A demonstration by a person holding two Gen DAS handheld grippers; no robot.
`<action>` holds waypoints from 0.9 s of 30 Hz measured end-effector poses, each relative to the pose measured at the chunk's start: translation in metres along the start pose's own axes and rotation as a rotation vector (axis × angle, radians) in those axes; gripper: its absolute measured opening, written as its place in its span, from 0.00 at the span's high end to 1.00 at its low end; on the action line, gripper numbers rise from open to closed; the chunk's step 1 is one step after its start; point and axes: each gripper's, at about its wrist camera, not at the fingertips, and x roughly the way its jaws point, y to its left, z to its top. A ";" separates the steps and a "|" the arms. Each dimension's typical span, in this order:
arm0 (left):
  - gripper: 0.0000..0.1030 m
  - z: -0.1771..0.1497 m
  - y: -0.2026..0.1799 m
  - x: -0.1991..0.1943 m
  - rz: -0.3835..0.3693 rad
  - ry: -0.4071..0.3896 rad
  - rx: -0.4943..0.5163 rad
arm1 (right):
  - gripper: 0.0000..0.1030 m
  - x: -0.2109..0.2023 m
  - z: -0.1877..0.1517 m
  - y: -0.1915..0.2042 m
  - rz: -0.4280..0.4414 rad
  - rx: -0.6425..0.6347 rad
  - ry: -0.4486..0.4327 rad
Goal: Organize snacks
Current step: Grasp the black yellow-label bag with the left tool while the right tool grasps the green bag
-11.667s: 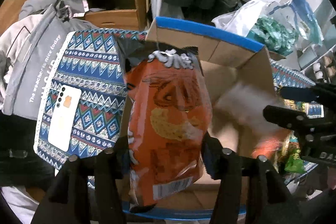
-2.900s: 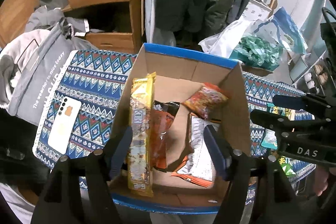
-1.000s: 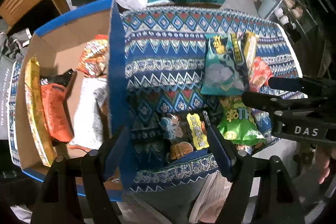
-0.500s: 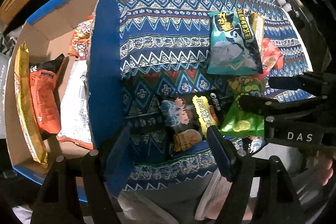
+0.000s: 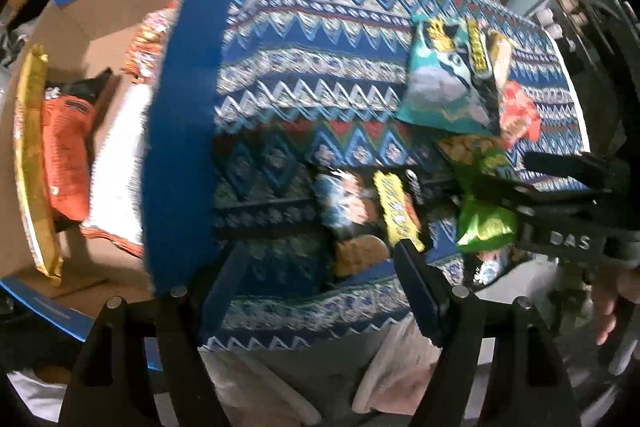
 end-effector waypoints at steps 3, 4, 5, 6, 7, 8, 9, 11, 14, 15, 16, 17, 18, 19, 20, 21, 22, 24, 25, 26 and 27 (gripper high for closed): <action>0.24 0.001 -0.008 0.006 0.020 0.013 0.014 | 0.22 0.014 0.004 0.009 -0.016 -0.015 0.026; 0.24 0.001 -0.009 0.007 0.024 0.010 0.012 | 0.22 0.019 0.005 0.010 -0.015 -0.017 0.033; 0.22 0.001 -0.010 0.007 0.023 0.007 0.007 | 0.22 0.022 0.005 0.012 -0.013 -0.022 0.040; 0.21 0.002 -0.012 0.008 0.019 0.006 0.004 | 0.24 0.025 0.006 0.013 -0.022 -0.030 0.043; 0.21 0.002 -0.013 0.008 0.010 0.005 0.003 | 0.27 0.026 0.007 0.014 -0.028 -0.038 0.038; 0.21 0.003 -0.013 0.008 -0.011 0.014 0.000 | 0.34 0.026 0.007 0.015 -0.031 -0.046 0.031; 0.21 0.003 -0.014 0.009 -0.022 0.024 -0.005 | 0.45 0.027 0.007 0.015 -0.032 -0.052 0.031; 0.21 0.003 -0.017 0.013 -0.035 0.035 -0.018 | 0.51 0.027 0.008 0.014 -0.024 -0.057 0.024; 0.21 0.006 -0.023 0.022 -0.032 0.055 -0.024 | 0.52 0.019 0.012 0.000 0.007 -0.046 0.014; 0.21 0.008 -0.025 0.025 -0.030 0.065 -0.026 | 0.52 0.015 0.013 -0.006 0.012 -0.040 0.005; 0.21 0.010 -0.027 0.028 -0.030 0.071 -0.030 | 0.52 0.014 0.014 -0.010 0.009 -0.039 -0.001; 0.21 0.011 -0.029 0.031 -0.031 0.077 -0.035 | 0.52 0.011 0.013 -0.013 0.004 -0.038 -0.009; 0.21 0.013 -0.031 0.034 -0.030 0.081 -0.040 | 0.52 0.008 0.013 -0.021 0.000 -0.037 -0.017; 0.21 0.013 -0.033 0.035 -0.028 0.084 -0.042 | 0.52 0.005 0.010 -0.023 -0.003 -0.035 -0.021; 0.21 0.014 -0.035 0.038 -0.024 0.086 -0.044 | 0.52 0.004 0.009 -0.029 -0.004 -0.029 -0.025; 0.21 0.015 -0.038 0.040 -0.020 0.091 -0.043 | 0.52 0.002 0.007 -0.037 -0.002 -0.025 -0.028; 0.21 0.015 -0.042 0.043 -0.012 0.096 -0.040 | 0.52 0.001 0.006 -0.041 -0.002 -0.022 -0.031; 0.21 0.016 -0.047 0.048 -0.001 0.103 -0.039 | 0.52 -0.003 0.003 -0.049 -0.005 -0.020 -0.043; 0.21 0.016 -0.050 0.051 0.004 0.104 -0.037 | 0.52 -0.006 -0.002 -0.052 -0.004 -0.022 -0.048; 0.21 0.016 -0.053 0.056 0.012 0.108 -0.033 | 0.52 -0.008 -0.005 -0.056 -0.005 -0.024 -0.052; 0.21 0.016 -0.055 0.058 0.016 0.112 -0.030 | 0.52 -0.011 -0.006 -0.059 -0.009 -0.027 -0.056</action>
